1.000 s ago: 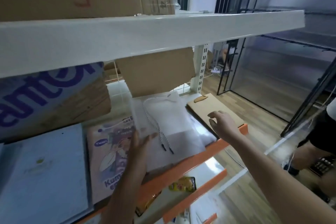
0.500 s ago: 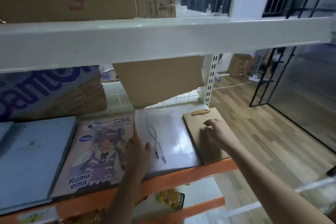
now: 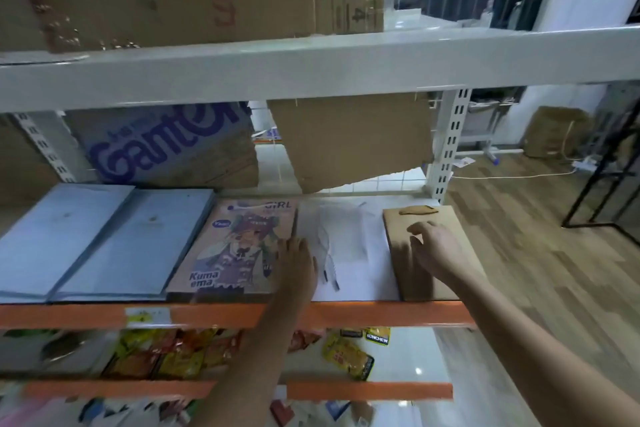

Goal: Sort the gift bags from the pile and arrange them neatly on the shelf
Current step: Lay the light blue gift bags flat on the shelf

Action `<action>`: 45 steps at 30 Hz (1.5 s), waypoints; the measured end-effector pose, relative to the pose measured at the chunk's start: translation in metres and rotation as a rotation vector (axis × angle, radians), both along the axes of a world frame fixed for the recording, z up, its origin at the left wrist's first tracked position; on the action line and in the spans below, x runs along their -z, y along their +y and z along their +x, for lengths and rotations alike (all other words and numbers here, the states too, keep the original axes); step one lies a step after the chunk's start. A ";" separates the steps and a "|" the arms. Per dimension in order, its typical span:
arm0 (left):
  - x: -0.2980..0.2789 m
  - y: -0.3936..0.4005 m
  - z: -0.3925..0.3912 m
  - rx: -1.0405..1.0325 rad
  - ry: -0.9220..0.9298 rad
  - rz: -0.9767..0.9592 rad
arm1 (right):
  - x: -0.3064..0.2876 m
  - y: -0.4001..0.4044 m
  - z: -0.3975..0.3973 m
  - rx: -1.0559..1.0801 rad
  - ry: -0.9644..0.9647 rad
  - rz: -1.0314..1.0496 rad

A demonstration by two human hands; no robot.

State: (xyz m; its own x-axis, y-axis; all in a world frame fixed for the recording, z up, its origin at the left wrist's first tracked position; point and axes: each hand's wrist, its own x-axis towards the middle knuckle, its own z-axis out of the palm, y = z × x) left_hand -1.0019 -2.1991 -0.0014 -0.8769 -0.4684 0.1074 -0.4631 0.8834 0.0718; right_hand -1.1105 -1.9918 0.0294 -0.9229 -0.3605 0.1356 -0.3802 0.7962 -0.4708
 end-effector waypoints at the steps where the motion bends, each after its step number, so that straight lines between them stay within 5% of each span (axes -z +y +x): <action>1: -0.006 -0.003 0.004 0.010 0.006 -0.018 | -0.002 -0.012 0.003 -0.011 0.017 -0.020; 17: -0.083 -0.264 0.226 -0.221 -0.022 -0.301 | -0.029 -0.342 0.186 -0.543 0.277 0.179; 28: -0.066 -0.447 0.417 -0.561 -0.050 -0.219 | -0.007 -0.566 0.347 -0.900 0.308 0.113; 45: -0.061 -0.791 0.526 -0.836 -0.038 -0.136 | -0.019 -0.952 0.393 -0.965 0.101 0.062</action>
